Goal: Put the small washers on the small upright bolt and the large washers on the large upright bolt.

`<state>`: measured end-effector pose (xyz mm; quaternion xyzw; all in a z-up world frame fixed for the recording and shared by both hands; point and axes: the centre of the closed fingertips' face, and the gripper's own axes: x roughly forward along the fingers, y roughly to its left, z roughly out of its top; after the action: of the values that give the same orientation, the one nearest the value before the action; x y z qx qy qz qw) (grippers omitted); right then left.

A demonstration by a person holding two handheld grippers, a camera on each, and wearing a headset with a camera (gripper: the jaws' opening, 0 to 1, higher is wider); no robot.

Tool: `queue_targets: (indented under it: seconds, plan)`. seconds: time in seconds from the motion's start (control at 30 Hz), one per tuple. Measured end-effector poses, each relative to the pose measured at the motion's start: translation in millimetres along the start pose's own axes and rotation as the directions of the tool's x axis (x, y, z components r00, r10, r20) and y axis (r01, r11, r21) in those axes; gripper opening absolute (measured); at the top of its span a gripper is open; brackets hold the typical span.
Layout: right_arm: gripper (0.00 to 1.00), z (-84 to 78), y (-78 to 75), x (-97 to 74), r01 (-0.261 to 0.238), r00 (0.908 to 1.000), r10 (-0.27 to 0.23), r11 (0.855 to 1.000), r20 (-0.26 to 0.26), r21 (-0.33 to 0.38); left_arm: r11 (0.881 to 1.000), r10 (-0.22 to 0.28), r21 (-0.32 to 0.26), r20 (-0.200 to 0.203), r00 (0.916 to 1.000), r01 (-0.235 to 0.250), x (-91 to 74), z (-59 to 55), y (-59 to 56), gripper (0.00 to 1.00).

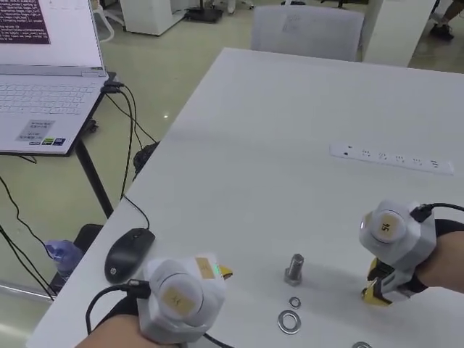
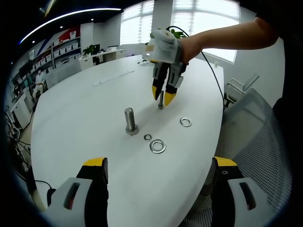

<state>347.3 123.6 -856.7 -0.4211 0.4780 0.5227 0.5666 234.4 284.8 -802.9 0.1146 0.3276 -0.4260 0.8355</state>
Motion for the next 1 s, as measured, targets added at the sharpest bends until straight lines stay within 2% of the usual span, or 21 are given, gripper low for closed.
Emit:
queue_targets:
  seconds: [0.4,0.67,0.73,0.83,1.0]
  plan:
    - [0.27,7.3,0.6,-13.3,0.004,0.9997,-0.004,1.0,0.024,0.002,1.0,0.002,0.01,-0.004,1.0,-0.002,-2.9,1.1,-0.2,0.9]
    - [0.26,9.6,6.3,-21.7,0.008,1.0,-0.008,1.0,0.005,-0.022,1.0,0.002,0.0,0.005,1.0,-0.002,-4.2,4.5,-1.7,0.91]
    - [0.26,10.2,6.8,-23.8,0.013,0.9999,-0.013,0.999,0.003,-0.031,1.0,0.003,0.006,-0.002,1.0,-0.003,-4.9,4.0,-1.6,0.91]
    - [0.26,12.5,8.1,-28.0,0.015,0.9998,-0.015,0.999,0.013,-0.031,1.0,0.005,0.015,0.004,1.0,-0.005,-7.6,9.1,-0.8,0.91]
    - [0.26,14.0,12.1,-30.3,0.01,0.9997,-0.009,0.999,0.025,-0.042,1.0,0.01,0.023,0.002,1.0,-0.01,-8.8,11.3,0.6,0.91]
